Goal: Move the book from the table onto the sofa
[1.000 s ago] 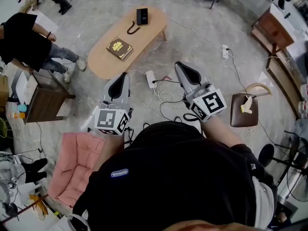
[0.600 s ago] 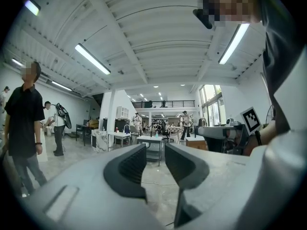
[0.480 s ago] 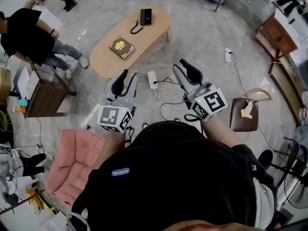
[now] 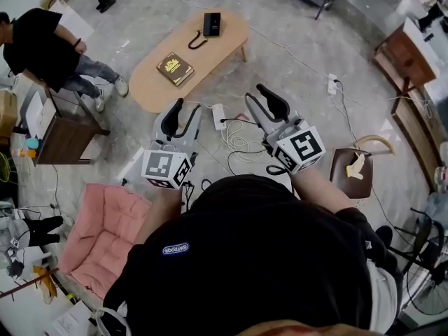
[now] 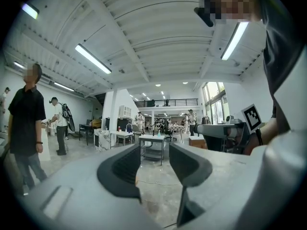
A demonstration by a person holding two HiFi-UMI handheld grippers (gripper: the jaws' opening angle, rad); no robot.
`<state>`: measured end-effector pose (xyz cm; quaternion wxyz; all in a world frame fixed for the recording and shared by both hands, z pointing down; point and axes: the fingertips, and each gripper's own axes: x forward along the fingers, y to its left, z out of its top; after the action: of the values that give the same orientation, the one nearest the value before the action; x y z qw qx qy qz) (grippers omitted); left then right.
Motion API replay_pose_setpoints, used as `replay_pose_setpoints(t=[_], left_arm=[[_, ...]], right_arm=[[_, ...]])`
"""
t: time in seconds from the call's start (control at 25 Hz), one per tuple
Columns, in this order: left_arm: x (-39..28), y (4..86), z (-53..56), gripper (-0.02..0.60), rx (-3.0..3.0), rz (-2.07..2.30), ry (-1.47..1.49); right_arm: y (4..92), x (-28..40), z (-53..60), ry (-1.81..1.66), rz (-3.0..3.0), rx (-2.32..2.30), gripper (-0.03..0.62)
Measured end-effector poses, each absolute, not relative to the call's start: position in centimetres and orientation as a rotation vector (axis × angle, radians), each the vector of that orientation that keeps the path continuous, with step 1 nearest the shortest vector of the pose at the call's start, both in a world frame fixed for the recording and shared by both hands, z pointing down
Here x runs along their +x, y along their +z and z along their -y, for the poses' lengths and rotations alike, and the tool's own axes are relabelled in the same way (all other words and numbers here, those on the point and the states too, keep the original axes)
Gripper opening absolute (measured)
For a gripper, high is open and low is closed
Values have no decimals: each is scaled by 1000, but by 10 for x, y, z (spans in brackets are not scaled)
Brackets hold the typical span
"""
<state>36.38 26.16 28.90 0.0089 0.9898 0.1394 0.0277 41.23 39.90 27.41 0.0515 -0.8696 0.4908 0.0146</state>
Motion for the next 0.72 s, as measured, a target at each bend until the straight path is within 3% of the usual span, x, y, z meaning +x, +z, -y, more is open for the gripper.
replay_pose_setpoints(t=[0.72], left_arm=[[388,309,-268,192,3103,-196,79]], right_arm=[[293,449,-412,34,-1641,-2570,166]])
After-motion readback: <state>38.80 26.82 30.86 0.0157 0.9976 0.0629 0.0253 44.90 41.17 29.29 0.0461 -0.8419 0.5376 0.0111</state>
